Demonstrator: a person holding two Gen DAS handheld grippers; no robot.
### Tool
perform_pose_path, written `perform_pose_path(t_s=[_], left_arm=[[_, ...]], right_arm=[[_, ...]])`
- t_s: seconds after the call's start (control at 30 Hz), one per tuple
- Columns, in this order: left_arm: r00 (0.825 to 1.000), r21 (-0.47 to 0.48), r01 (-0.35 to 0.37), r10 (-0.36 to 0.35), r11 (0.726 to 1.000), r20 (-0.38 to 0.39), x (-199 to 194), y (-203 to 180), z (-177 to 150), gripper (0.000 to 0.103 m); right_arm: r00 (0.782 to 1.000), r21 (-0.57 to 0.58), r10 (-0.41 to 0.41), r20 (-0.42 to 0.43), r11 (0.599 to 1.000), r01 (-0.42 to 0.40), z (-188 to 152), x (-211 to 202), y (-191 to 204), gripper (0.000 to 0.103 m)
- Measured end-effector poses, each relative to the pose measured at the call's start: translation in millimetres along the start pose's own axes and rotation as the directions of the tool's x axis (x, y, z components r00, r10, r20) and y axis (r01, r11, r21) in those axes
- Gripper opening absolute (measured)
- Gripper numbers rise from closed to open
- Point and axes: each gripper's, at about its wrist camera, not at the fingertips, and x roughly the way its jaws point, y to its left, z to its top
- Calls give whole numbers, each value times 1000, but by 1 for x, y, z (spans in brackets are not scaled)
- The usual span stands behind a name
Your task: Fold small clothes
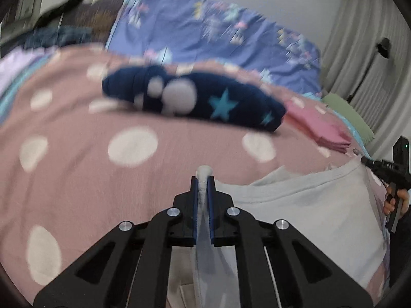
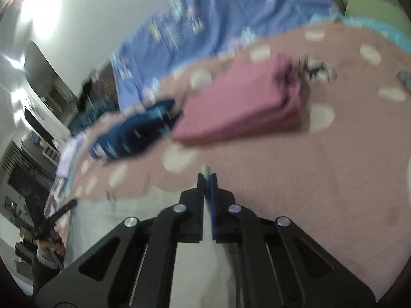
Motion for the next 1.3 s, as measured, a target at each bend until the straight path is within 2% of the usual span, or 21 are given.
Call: perform_pose_path(t_s=[0.07,0.17,0.23,0.27,0.3,0.33,0.37,0.47,0.57,0.63,0.7,0.77,0.8,0.87,0.93,1.0,1.07,1.17,1.23,1.3], left_arm=[[999,27,-6,5,1000,39,-10,-4,7,6],[999,38,-38,36,999,33,0,-2,13,6],[998,43,-49,50,998,-24,20,2,9,7],[996,51,-59,62,997,-57,30,3,5,9],[990,64,-83,90,994,-109,43,5,-1,12],[985,69,-100,109,993,-137,49,6,-6,20],[980,69,-115,125,991,-155,52,8,-10,23],[984,44,-118,122,992,-128,38,11,-12,30],[981,74,-166,172,983,-91,14,-3,-10,33],[988,115,-131,139,985,-65,-7,-31,-13,35],[996,181,-26,40,983,-74,-23,-76,-24,39],[994,257,54,-27,965,-109,-29,-122,-41,47],[988,308,107,-67,945,-138,-31,-155,-55,53],[973,361,196,-135,912,-188,-32,-203,-78,54],[943,402,303,-212,864,-256,-33,-257,-106,54],[924,464,362,-242,809,-297,-34,-305,-131,56],[915,536,390,-248,749,-319,-36,-347,-153,61],[915,615,391,-218,685,-339,-34,-380,-175,62],[932,681,345,-152,645,-329,-26,-398,-190,63],[942,704,315,-117,637,-316,-21,-404,-195,63]], right_arm=[[998,9,33,53,999,-33,6,-17,-1,4],[999,-6,-23,45,1000,23,12,-10,-6,4],[1000,16,-31,3,999,31,11,5,-15,5],[998,20,-52,-27,998,52,8,14,-20,10],[996,25,-75,-43,997,76,5,19,-23,10],[994,39,-88,-59,995,91,1,23,-28,10],[994,55,-82,-66,995,86,-4,23,-32,12],[997,92,-59,-56,994,64,-15,8,-47,19],[998,108,-49,-39,993,53,-23,-11,-61,19],[999,122,-25,-34,992,29,-28,-18,-68,19],[999,125,9,-33,992,-4,-35,-21,-74,19],[998,128,45,-33,991,-40,-39,-20,-76,19],[998,119,52,-33,992,-47,-42,-19,-75,19],[998,88,46,-42,995,-43,-44,-18,-70,20],[997,63,52,-48,997,-49,-46,-19,-65,23],[997,43,65,-51,997,-63,-48,-22,-64,26],[995,38,78,-65,996,-76,-50,-22,-64,26],[990,44,109,-86,993,-105,-49,-22,-66,27],[987,53,130,-99,991,-125,-49,-22,-67,27],[982,64,151,-116,987,-144,-49,-22,-69,27]])
